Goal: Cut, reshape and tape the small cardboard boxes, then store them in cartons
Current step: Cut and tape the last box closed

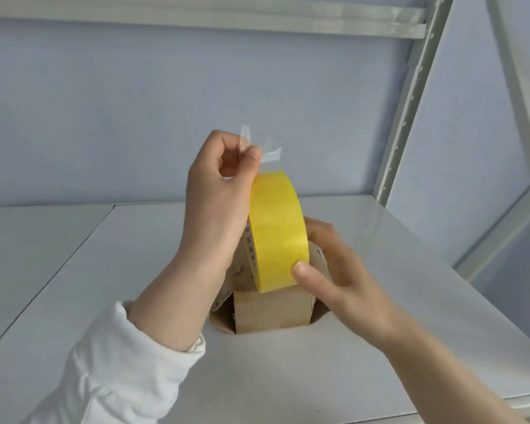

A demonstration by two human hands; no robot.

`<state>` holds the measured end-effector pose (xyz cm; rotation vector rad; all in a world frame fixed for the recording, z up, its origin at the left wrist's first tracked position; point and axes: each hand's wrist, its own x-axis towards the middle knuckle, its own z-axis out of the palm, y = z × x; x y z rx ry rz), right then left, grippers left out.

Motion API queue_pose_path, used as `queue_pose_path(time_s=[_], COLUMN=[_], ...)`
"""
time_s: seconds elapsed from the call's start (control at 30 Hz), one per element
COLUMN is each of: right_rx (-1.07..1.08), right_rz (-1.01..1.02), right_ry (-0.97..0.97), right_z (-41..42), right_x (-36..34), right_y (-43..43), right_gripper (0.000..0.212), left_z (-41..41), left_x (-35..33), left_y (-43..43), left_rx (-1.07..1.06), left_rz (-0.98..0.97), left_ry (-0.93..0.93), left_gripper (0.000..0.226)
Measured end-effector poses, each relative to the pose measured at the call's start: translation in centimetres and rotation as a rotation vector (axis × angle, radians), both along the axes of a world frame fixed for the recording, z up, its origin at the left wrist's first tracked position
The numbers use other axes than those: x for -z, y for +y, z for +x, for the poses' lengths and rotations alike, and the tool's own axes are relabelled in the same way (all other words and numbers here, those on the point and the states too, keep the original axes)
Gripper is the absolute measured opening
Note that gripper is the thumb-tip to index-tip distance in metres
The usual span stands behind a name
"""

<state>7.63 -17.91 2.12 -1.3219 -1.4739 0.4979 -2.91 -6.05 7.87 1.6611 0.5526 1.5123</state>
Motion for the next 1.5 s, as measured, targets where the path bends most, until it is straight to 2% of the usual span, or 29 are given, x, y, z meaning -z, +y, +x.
queue_pose_path(time_s=[0.13,0.2,0.33,0.47,0.57,0.67,0.77,0.83,0.93,1.07,1.2,1.3,1.37,1.5], right_rx=[-0.015,0.003,-0.013,0.032,0.025,0.134,0.214,0.27,0.369,0.471,0.615,0.533,0.48,0.459], right_rz=[-0.015,-0.013,-0.057,-0.107,-0.171,-0.143,-0.082,-0.033,-0.037,-0.218,-0.314,-0.377,-0.391,-0.366], right_ry=[0.083,0.106,0.216,0.297,0.256,0.174,0.207,0.322,0.493,0.544,0.55,0.583,0.67,0.681], right_z=[-1.5,-1.6,-2.1,-1.8,-1.6,-2.1,-3.0,-3.7,-4.5,-4.9,-4.1,-3.7,-3.5,-3.5], right_x=[-0.8,-1.5,-2.1,-1.9,-1.3,-0.5,-1.3,-2.3,-4.0,-5.5,-6.4,-6.9,-7.1,-7.3], right_y=[1.1,1.4,1.9,2.3,2.0,2.4,3.9,4.8,5.7,6.9,7.6,7.9,8.1,7.7], right_gripper=[0.044,0.04,0.033,0.053,0.075,0.072,0.079,0.069,0.037,0.048,0.053,0.046,0.054,0.026], left_z=[0.2,-0.1,-0.1,0.6,1.3,1.8,2.4,2.7,2.6,2.3,3.2,3.2,3.0,2.6], left_x=[-0.1,-0.2,-0.4,-0.1,0.6,0.9,1.0,1.5,2.7,4.8,6.0,6.9,7.1,7.0], left_y=[0.7,1.8,4.1,5.9,7.2,8.6,9.8,10.3,11.1,12.6,13.0,13.4,13.7,13.7], left_rx=[0.005,0.036,0.179,0.324,0.395,0.465,0.393,0.273,0.203,0.197,0.257,0.275,0.283,0.317], left_rz=[-0.083,-0.142,-0.246,-0.308,-0.341,-0.396,-0.32,-0.237,-0.237,-0.326,-0.332,-0.366,-0.364,-0.359], left_ry=[0.038,0.077,0.243,0.31,0.289,0.298,0.31,0.333,0.403,0.45,0.582,0.682,0.777,0.908], left_gripper=[0.019,0.016,0.018,0.017,0.012,0.012,0.011,0.016,0.016,0.03,0.026,0.026,0.019,0.021])
